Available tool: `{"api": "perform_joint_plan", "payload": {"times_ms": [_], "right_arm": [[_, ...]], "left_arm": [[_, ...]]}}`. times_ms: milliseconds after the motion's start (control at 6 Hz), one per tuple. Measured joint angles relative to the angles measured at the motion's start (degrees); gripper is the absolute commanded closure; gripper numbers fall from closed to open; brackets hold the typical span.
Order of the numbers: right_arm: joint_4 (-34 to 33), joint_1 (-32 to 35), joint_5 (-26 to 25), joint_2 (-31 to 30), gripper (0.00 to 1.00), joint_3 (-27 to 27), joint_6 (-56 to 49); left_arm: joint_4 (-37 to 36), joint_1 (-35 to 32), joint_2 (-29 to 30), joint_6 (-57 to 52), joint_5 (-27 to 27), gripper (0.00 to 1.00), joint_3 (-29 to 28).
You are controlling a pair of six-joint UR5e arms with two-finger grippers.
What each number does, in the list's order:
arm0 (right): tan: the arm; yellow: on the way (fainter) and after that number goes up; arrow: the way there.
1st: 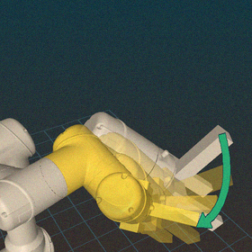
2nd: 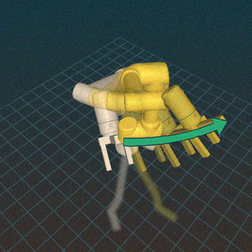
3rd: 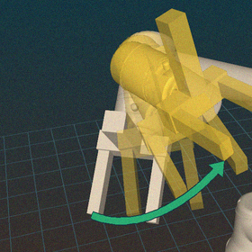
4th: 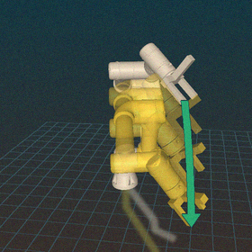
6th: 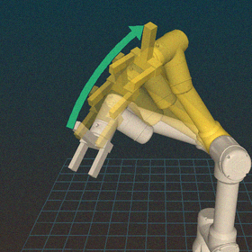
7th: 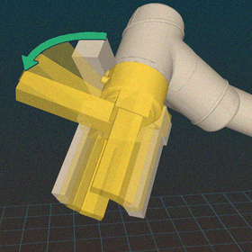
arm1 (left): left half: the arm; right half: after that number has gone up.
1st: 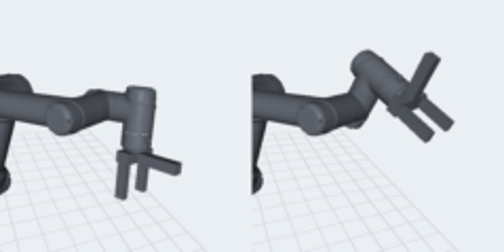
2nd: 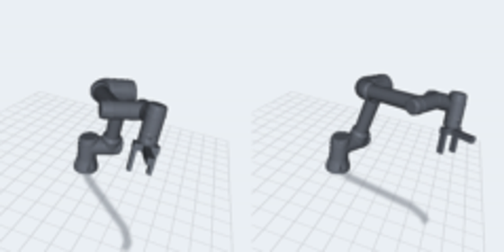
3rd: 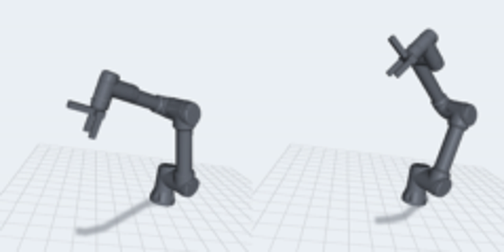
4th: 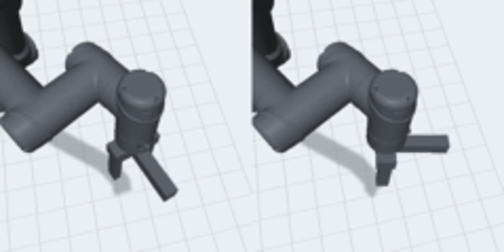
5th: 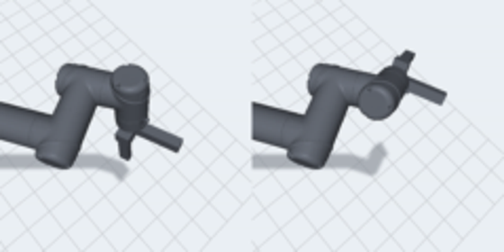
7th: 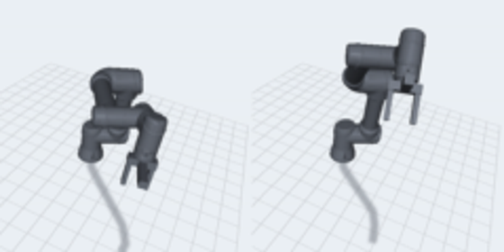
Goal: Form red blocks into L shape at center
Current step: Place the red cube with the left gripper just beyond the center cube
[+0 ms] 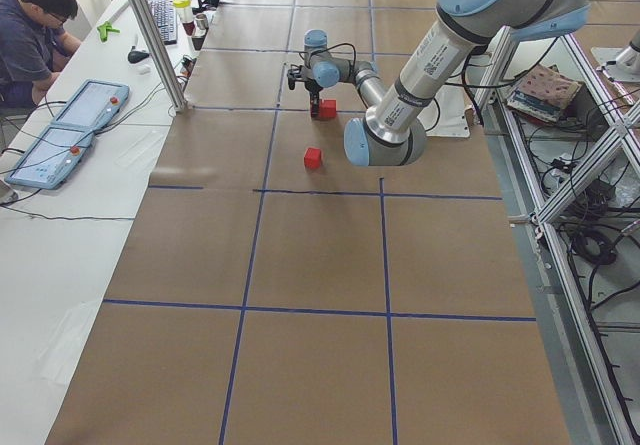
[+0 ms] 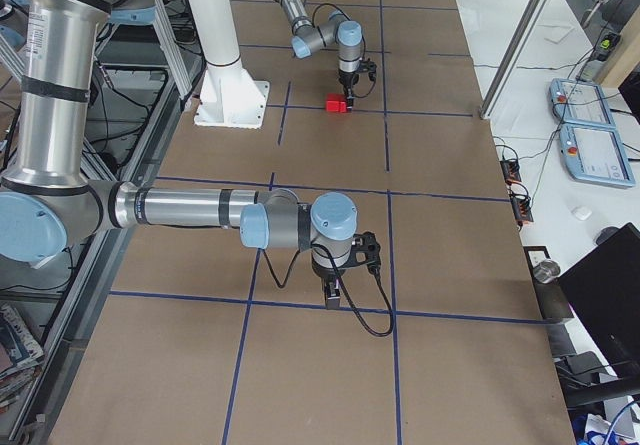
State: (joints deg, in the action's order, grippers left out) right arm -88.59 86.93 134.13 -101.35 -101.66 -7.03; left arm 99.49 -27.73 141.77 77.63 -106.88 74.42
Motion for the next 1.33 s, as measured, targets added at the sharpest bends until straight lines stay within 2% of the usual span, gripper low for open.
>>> {"api": "perform_joint_plan", "payload": {"times_ms": [167, 333, 500, 667, 1167, 1333], "right_arm": [[0.0, 0.0, 0.0, 0.0, 0.0, 0.1, 0.0], [0.0, 0.0, 0.0, 0.0, 0.0, 0.2, -0.1], [0.0, 0.0, 0.0, 0.0, 0.0, 0.2, -0.1], [0.0, 0.0, 0.0, 0.0, 0.0, 0.2, -0.1], [0.0, 0.0, 0.0, 0.2, 0.0, 0.2, 0.0], [0.0, 0.0, 0.0, 0.3, 0.0, 0.3, 0.0]], "left_arm": [[0.0, 0.0, 0.0, 0.0, 0.0, 0.61, 0.0], [0.0, 0.0, 0.0, -0.1, 0.0, 0.4, 0.1], [0.0, -0.1, 0.0, -0.3, 0.0, 0.1, 0.1], [0.0, -0.1, -0.1, -0.4, 0.0, 0.0, 0.1], [-0.1, -0.3, -0.2, -1.0, 0.1, 0.0, 0.8], [-2.6, -0.7, -0.3, -2.5, 0.0, 0.0, 3.0]]}}
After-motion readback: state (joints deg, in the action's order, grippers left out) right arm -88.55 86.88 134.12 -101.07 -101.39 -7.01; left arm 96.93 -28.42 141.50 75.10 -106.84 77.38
